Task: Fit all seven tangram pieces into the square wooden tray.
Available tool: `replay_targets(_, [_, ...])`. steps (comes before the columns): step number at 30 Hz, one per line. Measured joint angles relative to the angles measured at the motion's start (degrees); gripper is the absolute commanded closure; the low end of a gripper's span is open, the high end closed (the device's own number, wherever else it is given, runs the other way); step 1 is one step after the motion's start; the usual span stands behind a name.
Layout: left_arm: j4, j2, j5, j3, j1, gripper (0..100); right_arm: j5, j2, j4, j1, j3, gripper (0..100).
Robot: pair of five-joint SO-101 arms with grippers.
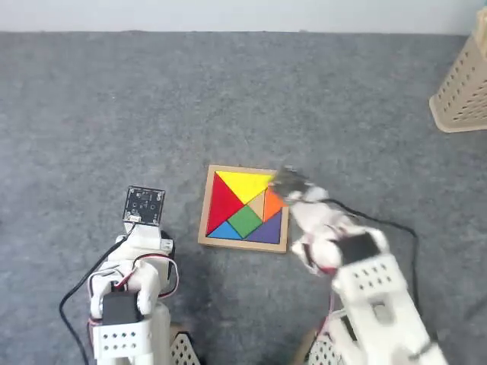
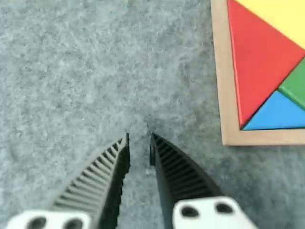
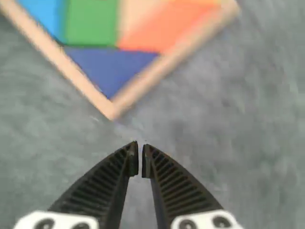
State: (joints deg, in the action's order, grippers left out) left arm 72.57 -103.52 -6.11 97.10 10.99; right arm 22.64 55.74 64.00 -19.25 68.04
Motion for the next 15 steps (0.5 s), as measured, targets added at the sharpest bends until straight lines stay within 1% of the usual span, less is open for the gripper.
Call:
replay_targets(2, [0.0, 0.0, 0.0, 0.0, 0.0, 93, 0.0, 5.71, 0.0, 4.22, 4.04, 98.8])
replay_targets(5, [0.0, 0.0, 0.0, 0.0, 0.0, 93, 3.34, 13.27, 0.0, 9.49, 9.23, 98.8])
replay_targets(8, [0.0, 0.0, 0.0, 0.0, 0.0, 93, 5.71, 19.34, 0.09, 12.84, 13.54, 98.8])
replay_targets(12, [0.0, 0.0, 0.0, 0.0, 0.0, 93, 6.24, 26.2, 3.43, 16.62, 17.41, 98.8])
replay_targets(15, [0.0, 0.0, 0.0, 0.0, 0.0, 93, 6.24, 31.47, 4.57, 21.01, 20.31, 98.8])
